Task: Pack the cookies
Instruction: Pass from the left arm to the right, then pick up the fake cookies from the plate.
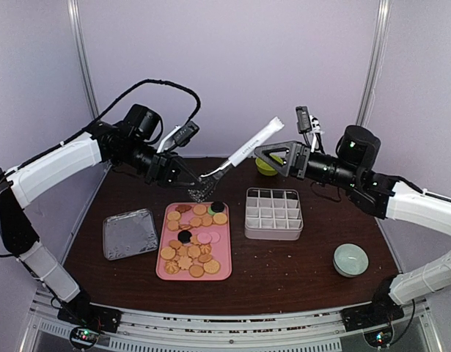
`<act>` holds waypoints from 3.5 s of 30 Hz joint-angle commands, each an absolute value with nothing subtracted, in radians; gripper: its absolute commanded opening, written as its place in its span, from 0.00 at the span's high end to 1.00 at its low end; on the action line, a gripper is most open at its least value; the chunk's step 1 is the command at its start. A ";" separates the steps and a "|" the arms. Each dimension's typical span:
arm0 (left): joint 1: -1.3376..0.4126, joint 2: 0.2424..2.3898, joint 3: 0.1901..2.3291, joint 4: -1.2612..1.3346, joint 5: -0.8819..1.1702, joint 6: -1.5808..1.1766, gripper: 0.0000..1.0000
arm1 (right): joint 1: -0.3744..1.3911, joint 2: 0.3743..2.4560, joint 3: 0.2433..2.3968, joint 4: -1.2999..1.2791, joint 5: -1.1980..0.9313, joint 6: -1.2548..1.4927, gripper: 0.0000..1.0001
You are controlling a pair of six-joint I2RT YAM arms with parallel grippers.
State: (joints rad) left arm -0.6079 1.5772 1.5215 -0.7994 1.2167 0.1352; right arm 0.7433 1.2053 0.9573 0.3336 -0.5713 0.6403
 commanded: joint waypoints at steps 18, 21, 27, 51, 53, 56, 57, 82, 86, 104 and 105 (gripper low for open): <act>-0.607 1.564 1.502 -0.674 1.289 0.053 1.00 | 0.821 1.292 1.037 0.459 -0.631 0.704 0.16; -0.607 1.565 1.503 -0.694 1.272 0.079 1.00 | 0.810 1.265 1.042 0.407 -0.639 0.681 0.19; -0.606 1.568 1.524 -0.790 1.239 0.184 1.00 | 0.762 1.243 1.071 0.320 -0.715 0.654 0.23; -0.606 1.572 1.574 -0.983 1.234 0.365 1.00 | 0.729 1.383 1.159 0.314 -0.912 0.690 0.35; -0.607 1.573 1.572 -0.983 1.232 0.367 1.00 | 0.729 1.380 1.154 0.322 -0.910 0.696 0.36; -0.606 1.574 1.571 -0.983 1.232 0.367 1.00 | 0.731 1.372 1.152 0.346 -0.905 0.712 0.39; -0.607 1.575 1.569 -0.983 1.231 0.368 1.00 | 0.732 1.368 1.152 0.349 -0.903 0.712 0.40; -0.561 1.606 1.604 -1.020 0.904 0.390 0.55 | 0.818 1.330 1.247 -0.066 -0.520 0.452 0.63; -0.488 1.577 1.572 -1.014 0.808 0.374 0.46 | 0.866 1.376 1.297 -0.148 -0.344 0.384 0.64; -0.113 1.272 1.223 -0.966 0.604 0.355 0.34 | 1.129 1.940 1.796 -0.198 0.213 0.179 0.65; -0.101 1.254 1.209 -0.967 0.593 0.362 0.34 | 1.128 1.967 1.825 -0.197 0.222 0.175 0.66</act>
State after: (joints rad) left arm -0.1440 1.3300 1.2545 -0.9886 0.6453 0.3462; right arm 1.1187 1.8927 1.7065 -0.2173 0.1051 0.2245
